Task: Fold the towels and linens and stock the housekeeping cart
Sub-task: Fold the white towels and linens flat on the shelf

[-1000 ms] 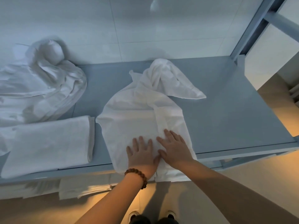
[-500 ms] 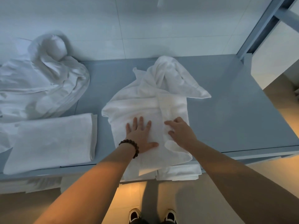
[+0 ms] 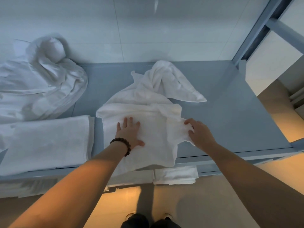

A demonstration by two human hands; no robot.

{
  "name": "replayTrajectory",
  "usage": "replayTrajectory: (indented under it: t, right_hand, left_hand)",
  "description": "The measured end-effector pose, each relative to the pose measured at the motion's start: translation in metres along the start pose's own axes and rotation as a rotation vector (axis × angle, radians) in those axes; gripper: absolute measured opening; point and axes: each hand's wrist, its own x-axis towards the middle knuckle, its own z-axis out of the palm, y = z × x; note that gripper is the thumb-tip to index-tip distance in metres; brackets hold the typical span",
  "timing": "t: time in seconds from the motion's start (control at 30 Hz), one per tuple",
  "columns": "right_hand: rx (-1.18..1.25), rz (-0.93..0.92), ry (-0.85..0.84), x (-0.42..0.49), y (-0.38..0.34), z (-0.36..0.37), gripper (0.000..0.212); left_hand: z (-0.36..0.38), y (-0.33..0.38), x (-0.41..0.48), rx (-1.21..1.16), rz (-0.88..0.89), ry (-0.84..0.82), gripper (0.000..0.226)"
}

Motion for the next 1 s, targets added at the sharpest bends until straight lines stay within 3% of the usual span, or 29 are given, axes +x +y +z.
replayTrajectory:
  t: [0.07, 0.17, 0.23, 0.3, 0.37, 0.5, 0.57, 0.63, 0.77, 1.0]
  right_hand:
    - [0.025, -0.013, 0.037, -0.002, -0.003, -0.001, 0.033]
    - [0.063, -0.041, 0.098, -0.008, -0.006, 0.001, 0.028]
    - [0.057, -0.069, 0.101, -0.012, -0.005, 0.002, 0.028]
    - [0.026, -0.112, 0.074, -0.017, -0.002, 0.003, 0.027]
    - [-0.026, -0.207, 0.011, -0.022, 0.001, 0.003, 0.033]
    - [-0.054, -0.415, -0.14, -0.034, 0.005, 0.004, 0.06]
    - [-0.088, -0.433, -0.183, -0.038, 0.008, 0.007, 0.066]
    - [-0.101, -0.446, -0.117, -0.041, 0.008, 0.011, 0.054]
    - [0.052, -0.41, 0.185, -0.042, -0.002, 0.005, 0.017]
    - [0.304, -0.487, 0.292, -0.046, -0.056, -0.034, 0.015]
  left_hand:
    - [-0.001, 0.026, -0.014, 0.007, 0.0, 0.121, 0.082]
    - [0.009, 0.071, -0.044, -0.143, 0.159, 0.32, 0.052]
    - [0.019, 0.096, -0.062, -0.252, 0.228, 0.254, 0.058]
    - [0.028, 0.112, -0.071, -0.181, 0.198, 0.091, 0.081]
    - [0.032, 0.124, -0.072, -0.125, 0.123, 0.007, 0.09]
    - [0.025, 0.133, -0.067, -0.237, 0.066, 0.078, 0.042]
    - [0.019, 0.129, -0.067, -0.374, 0.068, 0.142, 0.038]
    - [0.011, 0.122, -0.07, -0.49, 0.082, 0.211, 0.036]
    - [-0.011, 0.104, -0.078, -0.599, 0.09, 0.38, 0.028]
    - [-0.055, 0.094, -0.103, -0.665, 0.087, 0.51, 0.018]
